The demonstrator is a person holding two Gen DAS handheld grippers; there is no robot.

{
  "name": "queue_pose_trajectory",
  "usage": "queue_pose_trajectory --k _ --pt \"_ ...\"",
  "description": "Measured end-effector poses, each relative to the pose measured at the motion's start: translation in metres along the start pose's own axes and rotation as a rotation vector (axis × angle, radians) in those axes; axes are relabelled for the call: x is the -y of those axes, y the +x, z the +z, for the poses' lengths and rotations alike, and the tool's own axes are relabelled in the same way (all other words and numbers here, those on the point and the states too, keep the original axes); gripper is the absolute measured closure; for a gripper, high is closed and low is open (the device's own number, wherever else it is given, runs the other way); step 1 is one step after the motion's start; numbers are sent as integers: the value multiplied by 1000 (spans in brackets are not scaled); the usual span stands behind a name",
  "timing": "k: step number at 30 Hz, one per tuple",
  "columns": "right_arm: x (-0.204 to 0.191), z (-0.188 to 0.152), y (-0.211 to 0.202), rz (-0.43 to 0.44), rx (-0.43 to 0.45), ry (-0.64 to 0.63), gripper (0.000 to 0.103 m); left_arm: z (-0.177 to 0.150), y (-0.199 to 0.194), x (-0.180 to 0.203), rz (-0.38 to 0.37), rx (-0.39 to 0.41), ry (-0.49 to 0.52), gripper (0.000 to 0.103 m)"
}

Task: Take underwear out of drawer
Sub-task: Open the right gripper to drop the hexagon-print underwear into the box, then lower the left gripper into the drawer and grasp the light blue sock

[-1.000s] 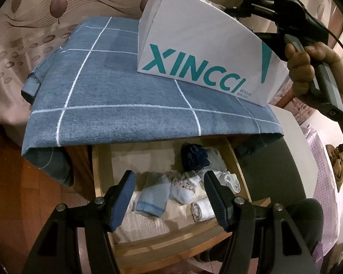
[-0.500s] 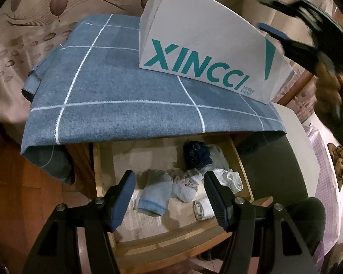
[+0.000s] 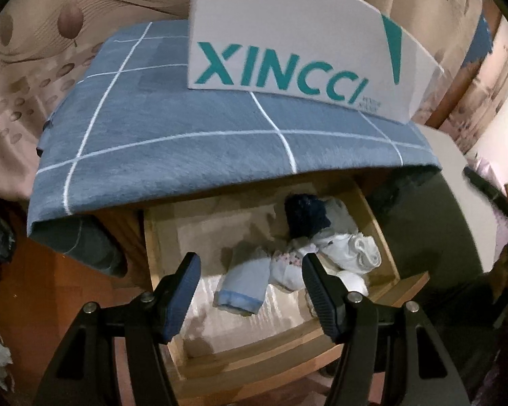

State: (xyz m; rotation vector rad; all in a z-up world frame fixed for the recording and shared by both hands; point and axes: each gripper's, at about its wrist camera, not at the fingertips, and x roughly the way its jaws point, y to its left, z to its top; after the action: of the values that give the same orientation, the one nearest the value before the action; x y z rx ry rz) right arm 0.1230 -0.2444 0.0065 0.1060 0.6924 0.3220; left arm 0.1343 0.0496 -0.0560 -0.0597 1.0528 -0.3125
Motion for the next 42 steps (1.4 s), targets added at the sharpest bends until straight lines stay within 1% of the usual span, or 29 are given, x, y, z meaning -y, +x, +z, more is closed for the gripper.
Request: queue_pose_trajectory --k 1,2,4,7,9,11,14,15,18,20,22,28,32,35,38,42 --pt "1 -1 -7 -5 36 2 45 -1 1 2 7 -6 10 39" --pt "1 -3 -10 -14 50 -3 40 -2 3 4 13 -14 20 39" --pt "0 -8 -9 3 38 3 38 -4 7 8 22 -33 41 39" --pt "-7 -7 -9 22 35 -20 37 -7 17 11 37 -84 57 39" --pt "-10 -6 -7 33 27 -20 34 -7 24 11 30 -119 55 39" --pt "-6 -6 -6 51 30 5 33 -7 32 13 13 -154 42 39" --pt "3 -7 -7 67 31 54 30 -10 55 17 10 -249 37 39" --pt "6 -7 -8 74 35 71 30 -12 66 21 19 -291 47 39" --pt "12 -7 -13 105 54 106 30 -17 86 33 58 -349 107 39" --pt "14 -7 -15 121 61 116 29 -21 100 40 88 -373 151 39" --pt "14 -6 -15 133 61 121 28 -23 112 44 104 -396 173 39" --pt "17 -6 -18 168 70 141 27 -31 142 47 179 -442 265 39" --pt "19 -6 -19 186 71 156 25 -27 152 45 142 -456 265 39" --pt "21 -6 -20 203 72 165 24 -24 164 42 142 -471 283 39" --pt "22 -6 -20 214 70 172 24 -22 175 41 163 -498 322 39" --pt "26 -7 -20 236 69 196 24 -19 184 38 169 -520 355 39"
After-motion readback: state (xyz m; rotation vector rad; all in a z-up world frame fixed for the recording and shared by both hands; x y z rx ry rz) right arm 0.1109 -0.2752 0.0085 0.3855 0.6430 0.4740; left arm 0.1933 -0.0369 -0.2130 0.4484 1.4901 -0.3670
